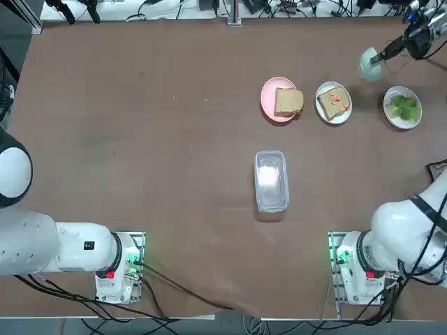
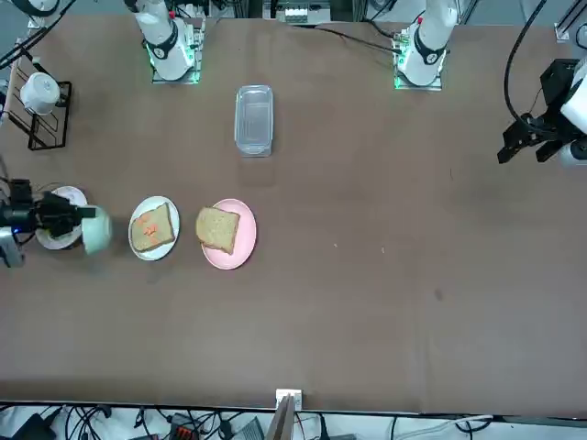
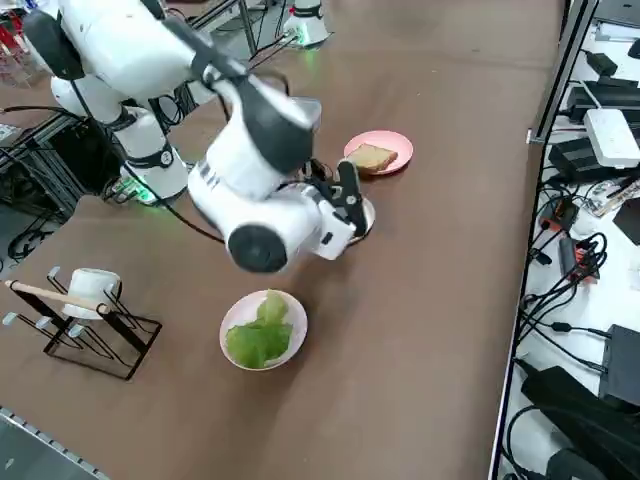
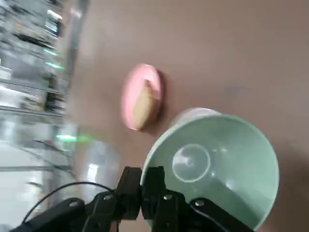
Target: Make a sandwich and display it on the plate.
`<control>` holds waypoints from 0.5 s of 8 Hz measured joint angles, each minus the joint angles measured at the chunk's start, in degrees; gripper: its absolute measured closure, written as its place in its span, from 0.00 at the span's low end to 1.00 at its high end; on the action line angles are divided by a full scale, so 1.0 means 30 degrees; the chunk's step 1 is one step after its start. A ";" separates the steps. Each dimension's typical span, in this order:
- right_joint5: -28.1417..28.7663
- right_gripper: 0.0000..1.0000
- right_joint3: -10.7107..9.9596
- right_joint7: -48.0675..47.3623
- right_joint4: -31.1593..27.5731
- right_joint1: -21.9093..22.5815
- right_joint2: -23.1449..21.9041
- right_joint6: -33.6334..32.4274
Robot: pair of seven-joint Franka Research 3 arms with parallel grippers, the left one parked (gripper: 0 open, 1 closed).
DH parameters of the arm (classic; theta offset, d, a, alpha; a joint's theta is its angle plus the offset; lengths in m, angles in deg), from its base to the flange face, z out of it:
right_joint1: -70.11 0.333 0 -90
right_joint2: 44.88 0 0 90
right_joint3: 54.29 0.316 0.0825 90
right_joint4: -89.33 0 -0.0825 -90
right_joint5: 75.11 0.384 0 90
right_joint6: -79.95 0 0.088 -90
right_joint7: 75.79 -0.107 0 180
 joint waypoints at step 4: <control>-0.9181 0.96 0.0043 -0.0144 0.1015 0.2574 0.0177 0.6454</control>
